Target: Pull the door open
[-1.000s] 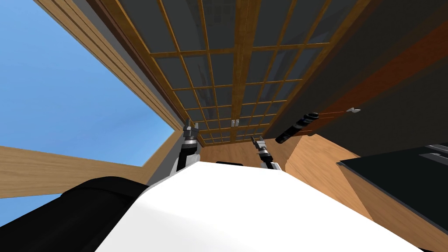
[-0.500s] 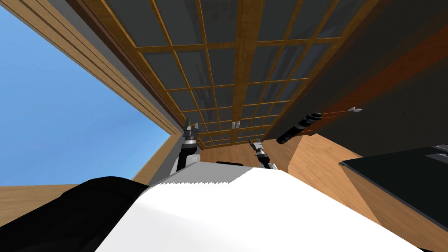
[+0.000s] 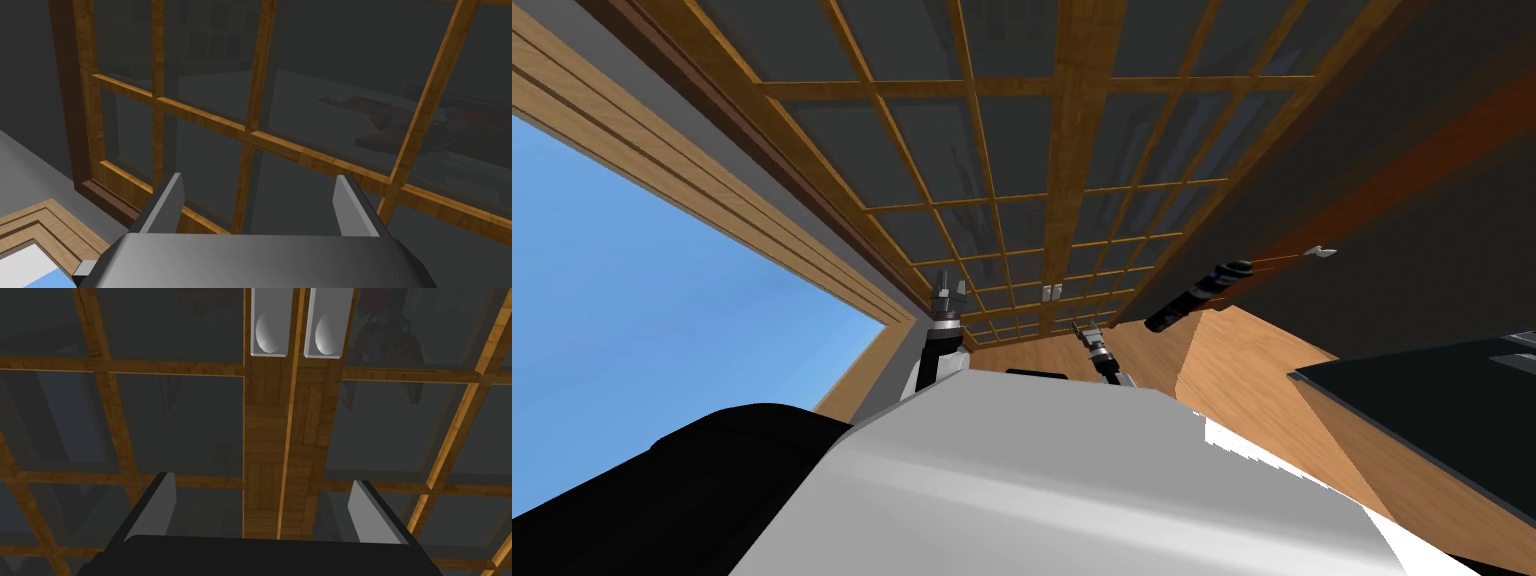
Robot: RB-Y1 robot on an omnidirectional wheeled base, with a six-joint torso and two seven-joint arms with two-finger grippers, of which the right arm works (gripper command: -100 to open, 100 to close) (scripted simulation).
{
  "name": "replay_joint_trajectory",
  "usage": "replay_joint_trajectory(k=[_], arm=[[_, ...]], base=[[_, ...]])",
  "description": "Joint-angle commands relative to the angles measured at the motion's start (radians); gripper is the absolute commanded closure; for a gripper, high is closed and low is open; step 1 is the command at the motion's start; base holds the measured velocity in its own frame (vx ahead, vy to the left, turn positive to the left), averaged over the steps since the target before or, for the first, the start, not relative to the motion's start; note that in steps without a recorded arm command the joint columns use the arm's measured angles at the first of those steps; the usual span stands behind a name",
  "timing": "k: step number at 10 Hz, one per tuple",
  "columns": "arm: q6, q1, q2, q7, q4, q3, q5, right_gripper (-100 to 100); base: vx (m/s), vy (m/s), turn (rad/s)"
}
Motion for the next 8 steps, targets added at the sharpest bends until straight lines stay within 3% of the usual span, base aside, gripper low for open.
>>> replay_joint_trajectory(k=[1,5,8], arm=[[-0.009,-0.008,0.010,0.020,0.028,-0.006,0.018,-100],[-0.023,-0.029,0.033,0.058,0.088,-0.020,0.056,-100],[-0.032,-0.042,0.049,0.081,0.123,-0.027,0.079,-100]], base=[[0.155,0.045,-0.032],[0.108,0.017,-0.044],[0.201,0.021,-0.044]])
